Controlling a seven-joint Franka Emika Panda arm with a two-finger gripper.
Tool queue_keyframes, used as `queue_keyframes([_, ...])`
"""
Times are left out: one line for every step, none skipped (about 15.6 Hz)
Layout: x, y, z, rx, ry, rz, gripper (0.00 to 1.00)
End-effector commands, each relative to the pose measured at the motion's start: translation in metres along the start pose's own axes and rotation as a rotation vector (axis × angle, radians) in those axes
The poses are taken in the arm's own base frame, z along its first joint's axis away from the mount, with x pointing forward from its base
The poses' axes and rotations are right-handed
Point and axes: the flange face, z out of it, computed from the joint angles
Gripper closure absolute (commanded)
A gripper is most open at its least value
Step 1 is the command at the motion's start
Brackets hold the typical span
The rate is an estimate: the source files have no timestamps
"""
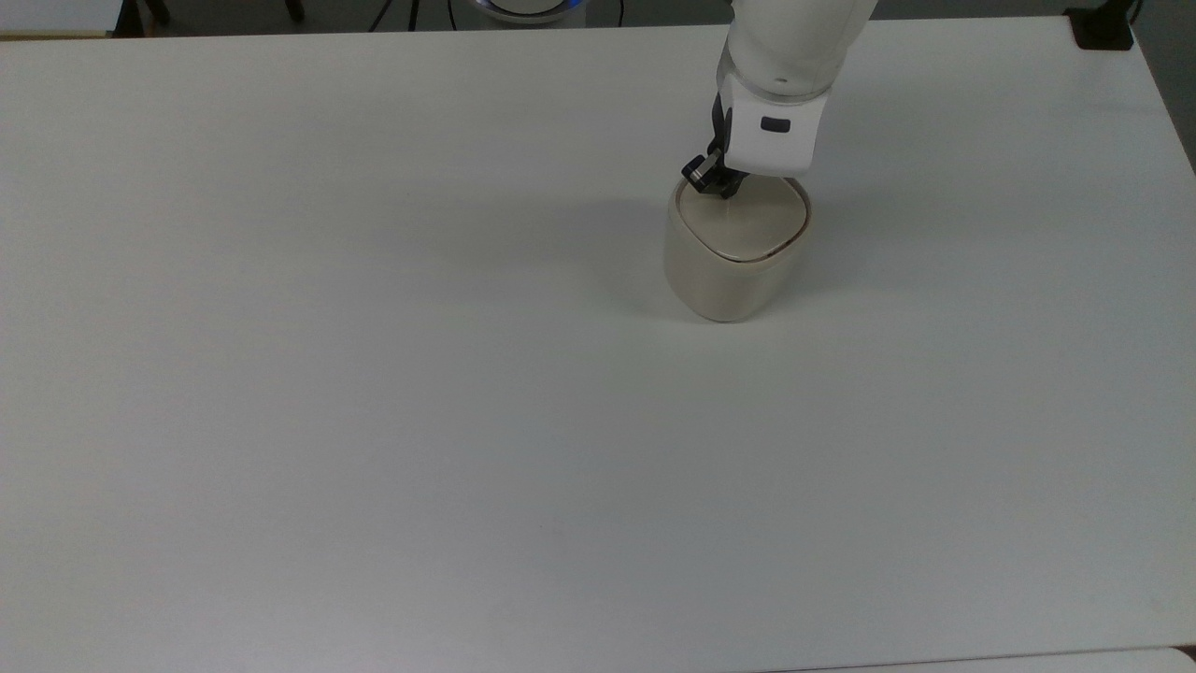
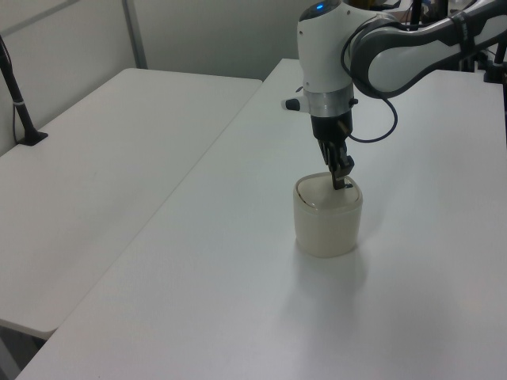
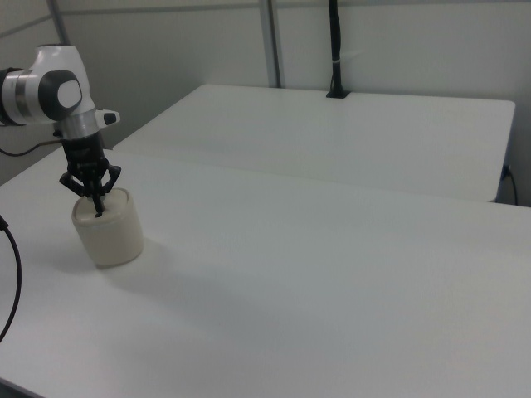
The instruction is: Close the trash bin
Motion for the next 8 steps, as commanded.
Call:
queue_keyframes([0.005, -0.010, 0.025, -0.008, -0.025, -0.032, 1.00])
queue_keyframes([0.004, -0.008, 0.021, -0.007, -0.025, -0.029, 1.00])
queue_keyframes([-0.001, -0.004, 0.012, -0.005, -0.017, -0.020, 1.00])
queue_keyframes([-0.010, 0.003, -0.004, 0.000, -0.006, -0.001, 1.00])
queue_keyframes([-0.021, 0.015, -0.019, 0.007, -0.002, 0.023, 1.00])
queue_keyframes([-0.032, 0.027, -0.037, 0.011, 0.008, 0.045, 1.00])
queue_keyframes([-0.042, 0.035, -0.049, 0.018, 0.002, 0.061, 1.00])
queue_keyframes([-0.053, 0.045, -0.061, 0.025, -0.002, 0.082, 1.00])
